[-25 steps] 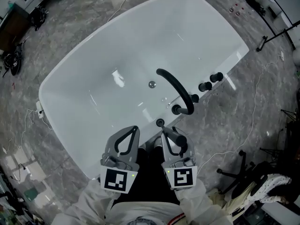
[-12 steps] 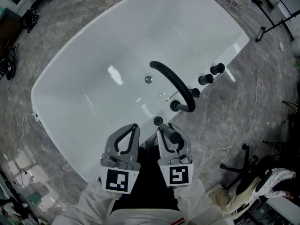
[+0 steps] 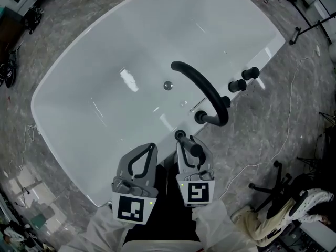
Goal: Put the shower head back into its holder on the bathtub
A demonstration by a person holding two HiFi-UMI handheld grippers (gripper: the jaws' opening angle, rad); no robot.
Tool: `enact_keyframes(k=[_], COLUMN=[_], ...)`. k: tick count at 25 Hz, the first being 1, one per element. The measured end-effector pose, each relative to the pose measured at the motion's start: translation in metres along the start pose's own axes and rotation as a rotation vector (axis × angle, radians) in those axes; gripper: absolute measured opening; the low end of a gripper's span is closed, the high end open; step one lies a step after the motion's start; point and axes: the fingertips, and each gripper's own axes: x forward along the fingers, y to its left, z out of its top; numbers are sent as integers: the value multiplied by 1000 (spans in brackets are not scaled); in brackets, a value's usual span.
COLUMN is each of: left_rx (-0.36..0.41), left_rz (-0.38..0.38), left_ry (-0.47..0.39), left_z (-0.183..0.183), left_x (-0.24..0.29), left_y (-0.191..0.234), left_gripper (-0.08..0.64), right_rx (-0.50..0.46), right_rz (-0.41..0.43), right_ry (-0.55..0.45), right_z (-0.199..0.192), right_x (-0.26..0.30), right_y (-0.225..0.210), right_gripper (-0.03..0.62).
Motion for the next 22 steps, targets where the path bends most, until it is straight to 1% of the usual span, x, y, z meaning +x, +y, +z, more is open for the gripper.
enact_keyframes(k=[7, 11, 17, 22], left_rx=[0, -6, -21, -27], left_rz=[-15, -23, -27, -25], left_ry=[32, 52, 47, 49], left_z=[-18, -26, -32, -35], left_x=[-7, -7, -4, -5], left_y=[-4, -7, -9, -7], left_gripper=[-8, -8, -8, -8], right_rx=[8, -12, -9, -37], right_rz=[-28, -28, -36, -31], right_ry=[7, 18, 29, 31], right_z=[-18, -26, -39, -47], right_x=[9, 12, 17, 21], right_y=[-4, -4, -3, -2], right_gripper=[138, 138, 138, 138])
